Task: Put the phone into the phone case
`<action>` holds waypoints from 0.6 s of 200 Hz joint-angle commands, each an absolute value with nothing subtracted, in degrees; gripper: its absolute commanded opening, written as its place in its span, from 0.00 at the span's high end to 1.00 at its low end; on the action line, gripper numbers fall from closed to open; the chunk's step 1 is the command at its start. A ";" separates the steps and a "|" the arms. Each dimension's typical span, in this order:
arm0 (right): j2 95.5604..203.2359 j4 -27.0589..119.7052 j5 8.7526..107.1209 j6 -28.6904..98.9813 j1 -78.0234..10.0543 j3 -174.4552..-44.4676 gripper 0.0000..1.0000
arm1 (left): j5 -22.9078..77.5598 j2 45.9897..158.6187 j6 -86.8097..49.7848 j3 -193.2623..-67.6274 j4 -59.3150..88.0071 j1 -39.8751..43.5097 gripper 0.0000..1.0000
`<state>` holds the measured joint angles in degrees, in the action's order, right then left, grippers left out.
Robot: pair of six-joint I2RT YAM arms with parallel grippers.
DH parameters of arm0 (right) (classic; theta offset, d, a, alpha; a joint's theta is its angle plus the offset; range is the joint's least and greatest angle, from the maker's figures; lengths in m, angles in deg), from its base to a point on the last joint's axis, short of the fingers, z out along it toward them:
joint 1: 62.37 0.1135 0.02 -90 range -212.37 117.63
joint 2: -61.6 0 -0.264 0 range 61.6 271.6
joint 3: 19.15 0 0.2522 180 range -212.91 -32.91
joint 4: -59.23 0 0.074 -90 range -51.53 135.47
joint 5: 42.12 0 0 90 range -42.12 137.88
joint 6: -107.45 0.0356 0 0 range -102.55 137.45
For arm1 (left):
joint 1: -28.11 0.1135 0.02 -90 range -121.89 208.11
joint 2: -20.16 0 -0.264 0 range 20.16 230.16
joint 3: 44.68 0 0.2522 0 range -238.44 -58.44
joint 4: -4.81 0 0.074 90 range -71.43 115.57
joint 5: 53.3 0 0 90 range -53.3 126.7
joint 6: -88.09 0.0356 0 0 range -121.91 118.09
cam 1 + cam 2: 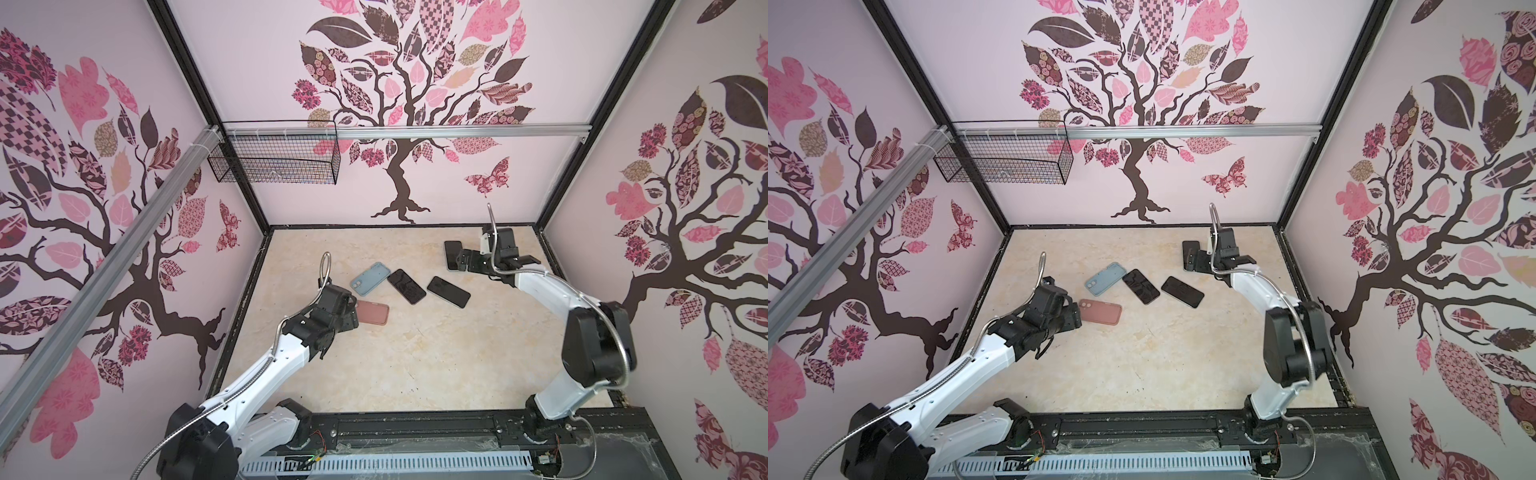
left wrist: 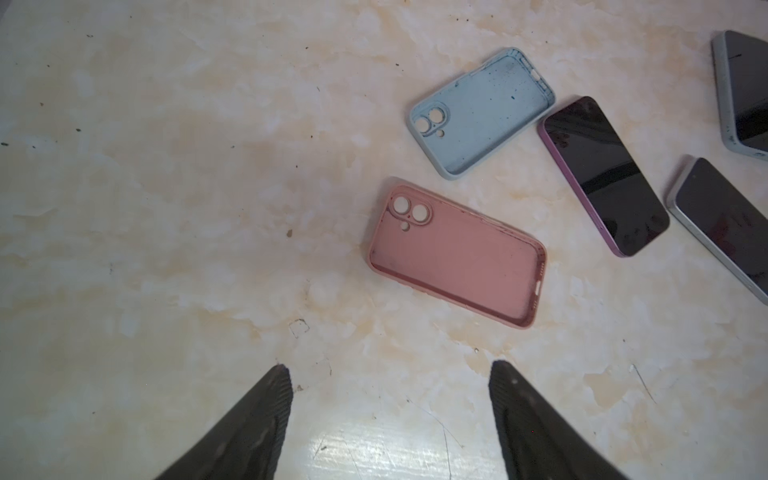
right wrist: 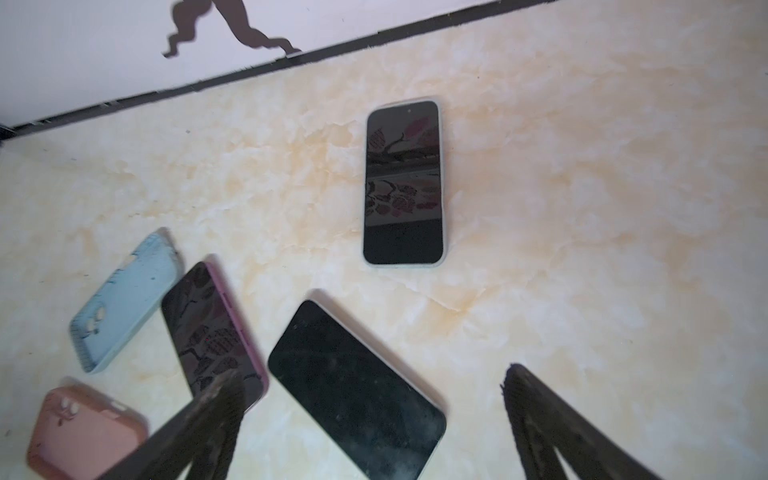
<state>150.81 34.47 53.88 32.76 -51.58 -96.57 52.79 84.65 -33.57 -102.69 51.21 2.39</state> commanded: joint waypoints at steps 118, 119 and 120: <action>124.74 34.69 64.28 39.49 -42.53 -72.64 0.01 | 44.30 109.95 -21.61 -116.64 44.43 10.97 0.47; 124.67 34.59 64.21 39.41 -42.52 -72.64 0.01 | 44.28 110.06 -21.60 -116.64 44.42 11.01 0.47; 124.60 34.54 64.13 39.33 -42.55 -72.64 0.01 | 44.27 110.11 -21.64 -116.63 44.41 11.03 0.47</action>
<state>127.18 36.24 63.41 39.62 -42.62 -72.94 45.30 107.88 -23.27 -114.04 45.15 10.57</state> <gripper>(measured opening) 0.987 0.549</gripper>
